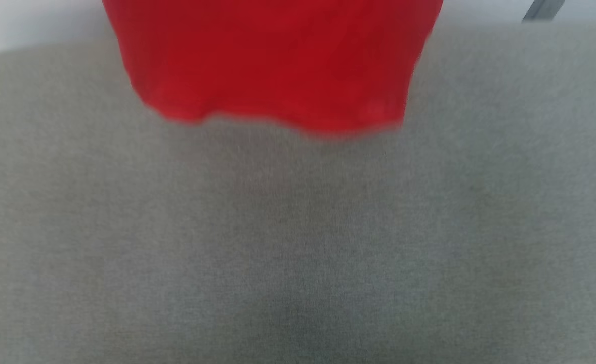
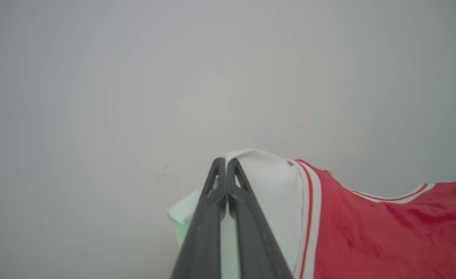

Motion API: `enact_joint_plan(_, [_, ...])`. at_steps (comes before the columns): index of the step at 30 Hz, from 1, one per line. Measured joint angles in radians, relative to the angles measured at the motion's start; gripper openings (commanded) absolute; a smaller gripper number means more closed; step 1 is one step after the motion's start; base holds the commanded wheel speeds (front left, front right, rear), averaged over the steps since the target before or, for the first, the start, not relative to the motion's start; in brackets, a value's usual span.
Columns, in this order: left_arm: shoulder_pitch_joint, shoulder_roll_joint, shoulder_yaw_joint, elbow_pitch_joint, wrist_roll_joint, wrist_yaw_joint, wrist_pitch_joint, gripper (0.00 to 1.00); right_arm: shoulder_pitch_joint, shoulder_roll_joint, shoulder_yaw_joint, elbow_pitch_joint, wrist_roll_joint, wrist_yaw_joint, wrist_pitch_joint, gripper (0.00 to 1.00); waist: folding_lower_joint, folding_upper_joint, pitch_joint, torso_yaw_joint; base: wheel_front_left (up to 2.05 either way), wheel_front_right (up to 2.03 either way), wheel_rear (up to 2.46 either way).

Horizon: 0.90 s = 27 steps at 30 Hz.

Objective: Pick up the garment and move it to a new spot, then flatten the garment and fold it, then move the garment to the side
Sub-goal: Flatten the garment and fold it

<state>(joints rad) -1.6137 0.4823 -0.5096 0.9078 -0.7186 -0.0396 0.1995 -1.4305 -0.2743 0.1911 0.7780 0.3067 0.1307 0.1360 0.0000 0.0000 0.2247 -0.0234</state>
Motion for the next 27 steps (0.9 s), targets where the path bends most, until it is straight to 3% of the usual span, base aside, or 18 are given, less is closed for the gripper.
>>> enact_joint_plan(4, [-0.089, -0.036, 0.0, 0.013, 0.039, 0.0, -0.144, 0.0, -0.105, -0.025, 0.004, 0.065, -0.075, 0.0, -0.183, 0.0, 0.0, 0.0, 0.078, 0.001, 0.0, 0.0, 0.0])
enact_joint_plan(6, [-0.151, -0.054, 0.005, 0.03, 0.061, 0.009, -0.278, 0.0, -0.177, -0.041, -0.002, 0.109, -0.17, 0.0, -0.322, 0.0, 0.0001, 0.0, 0.133, 0.003, 0.0, 0.0, 0.0])
enact_joint_plan(10, [-0.192, -0.082, 0.008, 0.056, 0.084, 0.001, -0.41, 0.0, -0.237, -0.041, -0.011, 0.163, -0.269, 0.0, -0.379, 0.0, 0.0001, 0.0, 0.193, 0.01, 0.0, 0.0, 0.0])
enact_joint_plan(12, [-0.172, -0.096, -0.001, 0.103, 0.086, -0.028, -0.435, 0.0, -0.23, -0.024, -0.012, 0.216, -0.289, 0.0, -0.389, 0.0, 0.0, 0.0, 0.22, 0.022, 0.0, 0.0, 0.0])
enact_joint_plan(18, [-0.048, -0.107, -0.014, 0.219, 0.065, -0.063, -0.442, 0.0, -0.119, 0.02, 0.032, 0.322, -0.221, 0.0, -0.393, 0.0, 0.0, 0.0, 0.201, 0.039, 0.0, 0.0, 0.0])
enact_joint_plan(23, [0.087, -0.128, -0.053, 0.301, 0.04, -0.083, -0.32, 0.0, 0.021, 0.04, 0.12, 0.365, -0.096, 0.0, -0.342, 0.0, 0.0, 0.0, 0.152, 0.049, 0.0, 0.0, 0.0])
enact_joint_plan(27, [0.206, -0.135, -0.082, 0.312, 0.016, -0.088, -0.219, 0.0, 0.146, 0.038, 0.205, 0.324, 0.027, 0.0, -0.264, 0.0, 0.0, 0.0, 0.105, 0.057, 0.0, 0.0, 0.0])
